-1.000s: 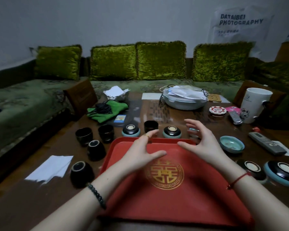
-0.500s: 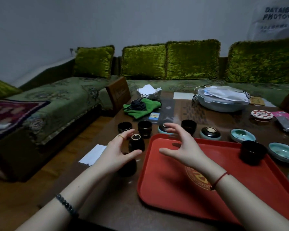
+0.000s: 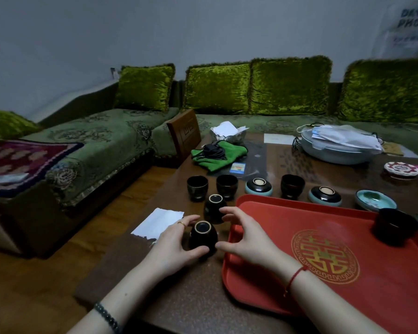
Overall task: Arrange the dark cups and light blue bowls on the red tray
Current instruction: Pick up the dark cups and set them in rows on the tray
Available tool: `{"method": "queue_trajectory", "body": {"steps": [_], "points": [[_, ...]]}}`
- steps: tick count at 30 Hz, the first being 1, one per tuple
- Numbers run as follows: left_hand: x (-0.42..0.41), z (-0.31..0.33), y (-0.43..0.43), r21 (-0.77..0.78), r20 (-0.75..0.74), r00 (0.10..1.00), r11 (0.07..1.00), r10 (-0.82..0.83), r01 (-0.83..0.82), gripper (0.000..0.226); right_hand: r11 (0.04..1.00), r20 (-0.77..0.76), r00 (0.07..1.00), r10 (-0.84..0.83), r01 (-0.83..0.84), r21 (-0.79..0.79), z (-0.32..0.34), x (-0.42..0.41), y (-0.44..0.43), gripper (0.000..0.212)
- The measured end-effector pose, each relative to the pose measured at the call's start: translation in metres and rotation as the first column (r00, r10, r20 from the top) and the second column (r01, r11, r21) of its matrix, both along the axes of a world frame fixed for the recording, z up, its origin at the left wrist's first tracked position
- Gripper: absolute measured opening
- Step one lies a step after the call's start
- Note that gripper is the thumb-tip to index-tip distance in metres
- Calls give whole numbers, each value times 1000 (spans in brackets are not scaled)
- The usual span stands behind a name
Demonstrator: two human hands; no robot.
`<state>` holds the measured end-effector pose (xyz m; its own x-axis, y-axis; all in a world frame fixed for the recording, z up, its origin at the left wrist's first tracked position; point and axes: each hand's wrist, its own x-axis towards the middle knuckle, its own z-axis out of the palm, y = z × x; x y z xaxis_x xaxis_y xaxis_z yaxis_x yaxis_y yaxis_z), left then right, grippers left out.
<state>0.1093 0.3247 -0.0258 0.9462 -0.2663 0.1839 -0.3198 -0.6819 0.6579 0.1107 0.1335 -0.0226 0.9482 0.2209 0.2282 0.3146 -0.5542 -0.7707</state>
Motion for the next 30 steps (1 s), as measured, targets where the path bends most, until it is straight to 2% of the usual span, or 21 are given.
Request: {"method": "queue_trajectory", "body": {"steps": [10, 14, 20, 27, 30], "points": [[-2, -2, -2, -37, 24, 1000, 999, -20, 21, 53, 994, -44, 999, 3, -8, -107, -10, -1, 9, 61], [-3, 0, -2, -115, 20, 999, 993, -25, 27, 53, 991, -61, 998, 4, -12, -134, -9, -3, 9, 57], [-3, 12, -18, -358, 19, 1000, 934, -20, 25, 49, 995, 10, 1000, 14, -15, 95, 7, -9, -6, 58], [-9, 13, -64, -660, -98, 985, 750, -145, 45, 42, 971, -10, 998, 57, -53, 235, 21, -28, -48, 62], [-11, 14, -92, -713, -115, 973, 699, -199, 59, 39, 946, -3, 1000, 30, -27, 323, 24, -38, -70, 63]]}}
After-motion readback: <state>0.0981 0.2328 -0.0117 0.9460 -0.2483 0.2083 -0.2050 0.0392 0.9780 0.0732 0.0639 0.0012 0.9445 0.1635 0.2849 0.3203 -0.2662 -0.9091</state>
